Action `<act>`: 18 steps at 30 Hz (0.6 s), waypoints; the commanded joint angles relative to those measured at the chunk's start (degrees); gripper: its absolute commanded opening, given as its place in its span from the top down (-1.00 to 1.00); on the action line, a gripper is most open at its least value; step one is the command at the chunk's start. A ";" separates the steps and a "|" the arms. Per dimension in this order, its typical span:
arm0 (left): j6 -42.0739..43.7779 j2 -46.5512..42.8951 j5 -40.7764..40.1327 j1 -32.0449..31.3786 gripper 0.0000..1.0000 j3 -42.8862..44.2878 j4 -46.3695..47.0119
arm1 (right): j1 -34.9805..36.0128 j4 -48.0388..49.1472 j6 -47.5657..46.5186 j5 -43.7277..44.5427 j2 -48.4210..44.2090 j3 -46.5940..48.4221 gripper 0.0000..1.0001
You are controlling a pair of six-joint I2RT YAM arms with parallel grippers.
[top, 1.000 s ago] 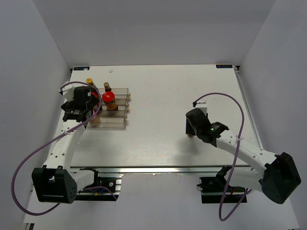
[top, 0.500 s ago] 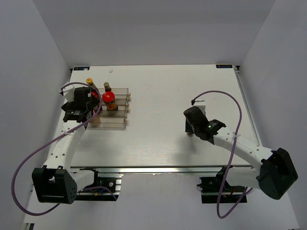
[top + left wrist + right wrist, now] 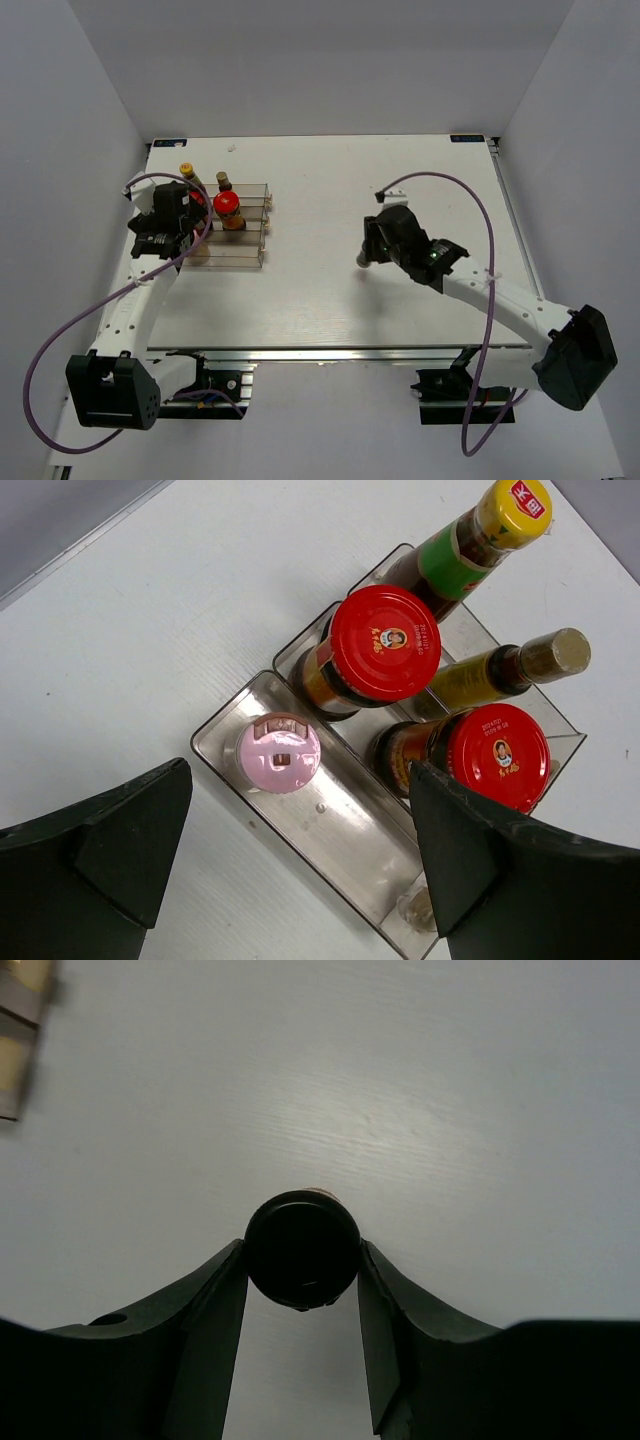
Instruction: Organize the condiment bottles
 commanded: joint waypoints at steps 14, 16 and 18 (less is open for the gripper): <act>-0.01 -6.02 -1.17 0.37 -0.96 -2.76 2.08 | 12.89 13.71 -10.88 -15.08 32.88 39.74 0.55; -0.01 -6.02 -1.51 0.37 -0.96 -2.84 2.17 | 13.86 13.01 -11.58 -15.34 36.24 45.96 0.56; -0.10 -6.02 -1.87 0.37 -0.96 -2.84 1.91 | 14.82 11.26 -12.28 -14.38 40.73 49.94 0.57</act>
